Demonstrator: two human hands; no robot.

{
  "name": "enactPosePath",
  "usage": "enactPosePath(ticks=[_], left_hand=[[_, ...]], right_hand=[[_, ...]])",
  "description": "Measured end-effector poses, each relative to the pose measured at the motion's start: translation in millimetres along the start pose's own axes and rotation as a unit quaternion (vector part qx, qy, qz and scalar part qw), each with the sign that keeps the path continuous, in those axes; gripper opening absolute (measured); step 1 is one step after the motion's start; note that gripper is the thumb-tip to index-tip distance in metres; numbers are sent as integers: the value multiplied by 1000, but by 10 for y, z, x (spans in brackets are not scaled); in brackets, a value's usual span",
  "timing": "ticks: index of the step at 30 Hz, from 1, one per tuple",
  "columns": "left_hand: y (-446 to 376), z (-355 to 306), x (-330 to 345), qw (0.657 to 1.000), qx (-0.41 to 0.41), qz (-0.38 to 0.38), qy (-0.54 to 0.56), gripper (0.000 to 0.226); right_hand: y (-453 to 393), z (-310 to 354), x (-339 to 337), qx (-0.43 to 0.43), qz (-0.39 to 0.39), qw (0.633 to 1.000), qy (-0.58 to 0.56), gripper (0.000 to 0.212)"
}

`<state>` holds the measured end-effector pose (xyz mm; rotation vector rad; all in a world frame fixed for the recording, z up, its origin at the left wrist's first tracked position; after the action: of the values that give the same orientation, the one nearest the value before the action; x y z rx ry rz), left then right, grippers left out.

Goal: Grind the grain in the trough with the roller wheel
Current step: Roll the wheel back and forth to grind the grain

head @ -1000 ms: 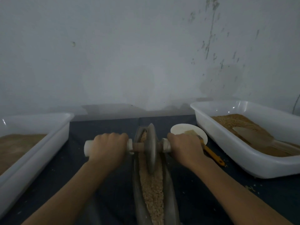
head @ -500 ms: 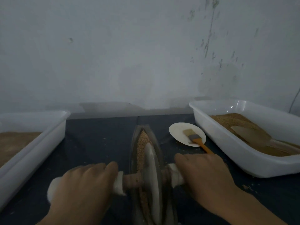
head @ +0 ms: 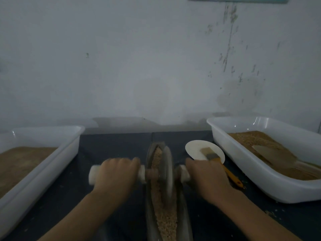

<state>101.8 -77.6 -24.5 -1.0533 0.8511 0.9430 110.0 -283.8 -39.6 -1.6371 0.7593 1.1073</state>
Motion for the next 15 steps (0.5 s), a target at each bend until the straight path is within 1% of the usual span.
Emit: enactPosePath(ticks=[1, 3, 4, 6, 7, 8, 11, 12, 15], left_hand=[[174, -1, 7, 1000, -4, 15, 17, 24], [459, 29, -6, 996, -11, 54, 69, 26], [551, 47, -10, 993, -14, 73, 92, 25], [630, 63, -31, 992, -17, 84, 94, 22], [614, 56, -43, 993, -15, 78, 83, 22], [568, 52, -27, 995, -13, 67, 73, 23], [263, 97, 129, 997, -30, 28, 59, 23], [126, 118, 191, 997, -35, 14, 60, 22], [-243, 175, 278, 996, -55, -20, 65, 17]], right_hand=[[140, 73, -87, -20, -4, 1000, 3, 37], [383, 221, -321, -63, -43, 997, 17, 56], [447, 279, -445, -77, -66, 994, 36, 60], [489, 293, -505, -71, -82, 993, 50, 65], [462, 286, -483, -67, -79, 993, 52, 64], [413, 280, -436, -67, -70, 994, 50, 59], [136, 242, -228, -58, -46, 994, 79, 29], [3, 207, -163, -55, -42, 994, 84, 24], [-393, 92, -64, -35, -60, 993, 91, 25]])
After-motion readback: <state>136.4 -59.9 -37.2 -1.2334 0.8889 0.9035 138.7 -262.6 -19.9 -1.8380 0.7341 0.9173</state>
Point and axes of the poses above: each hand's wrist, its own y-axis away from the middle knuckle, its own x-axis out of the palm, z = x × y, the point moved 7 cm from there along -y, towards the middle knuckle
